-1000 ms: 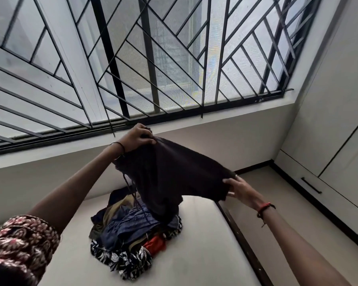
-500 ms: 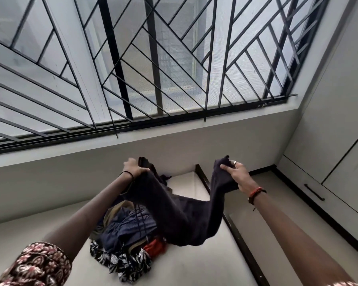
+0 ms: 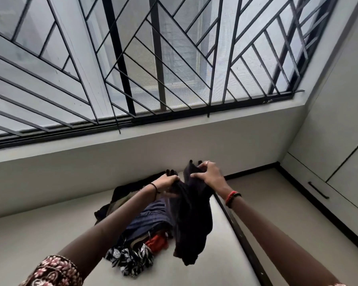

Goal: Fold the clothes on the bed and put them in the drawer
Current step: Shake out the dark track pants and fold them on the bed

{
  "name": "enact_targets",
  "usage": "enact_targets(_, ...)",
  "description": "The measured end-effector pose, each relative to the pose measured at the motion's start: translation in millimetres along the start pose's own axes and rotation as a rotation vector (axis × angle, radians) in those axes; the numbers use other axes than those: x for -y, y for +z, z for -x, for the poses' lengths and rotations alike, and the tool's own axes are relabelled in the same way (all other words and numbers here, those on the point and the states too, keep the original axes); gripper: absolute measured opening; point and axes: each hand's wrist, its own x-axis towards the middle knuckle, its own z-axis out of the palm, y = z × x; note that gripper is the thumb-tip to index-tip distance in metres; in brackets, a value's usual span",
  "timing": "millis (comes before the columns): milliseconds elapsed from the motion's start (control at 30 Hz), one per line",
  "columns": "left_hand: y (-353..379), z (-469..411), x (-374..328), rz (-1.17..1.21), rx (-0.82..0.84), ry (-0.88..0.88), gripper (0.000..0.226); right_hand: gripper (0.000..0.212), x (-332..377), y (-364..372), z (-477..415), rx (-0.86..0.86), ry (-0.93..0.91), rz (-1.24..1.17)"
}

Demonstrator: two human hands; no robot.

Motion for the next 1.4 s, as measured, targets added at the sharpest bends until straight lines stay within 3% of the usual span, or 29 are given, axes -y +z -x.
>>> enact_targets(167, 8.8, 6.7, -0.7, 0.265, 0.002, -0.001, 0.015, 0.024, 15.6, 16.2, 18.2, 0.105, -0.185, 0.081)
enact_targets(367, -1.5, 8.7, 10.0, 0.456, -0.051, 0.020, 0.030, 0.026, 19.5, 18.1, 29.3, 0.247, -0.249, 0.008)
enact_targets(567, -11.1, 11.7, 17.1, 0.461, -0.030, -0.010, 0.074, 0.027, 15.2, 16.1, 35.8, 0.350, -0.239, -0.055)
enact_targets(733, -11.6, 10.1, 17.3, 0.496, -0.070, -0.027, 0.034, 0.027, 11.3, 11.2, 35.6, 0.396, -0.225, -0.059)
enact_targets(867, -7.2, 11.1, 15.8, 0.477, -0.055, -0.018, 0.030, 0.022, 6.7, 13.0, 29.1, 0.241, -0.216, 0.006)
enact_targets(1133, -8.5, 7.7, 17.4, 0.393, -0.108, -0.012, 0.031, 0.017, 6.8, 10.6, 4.8, -0.017, 0.032, -0.115)
enact_targets(1267, -7.6, 11.0, 16.3, 0.373, -0.108, -0.015, 0.036, 0.016, 17.6, 8.1, 4.9, 0.144, -0.030, -0.111)
enact_targets(1400, -7.9, 12.2, 15.1, 0.393, -0.108, -0.006, 0.041, 0.022, 27.2, 22.5, 19.2, 0.256, -0.200, 0.084)
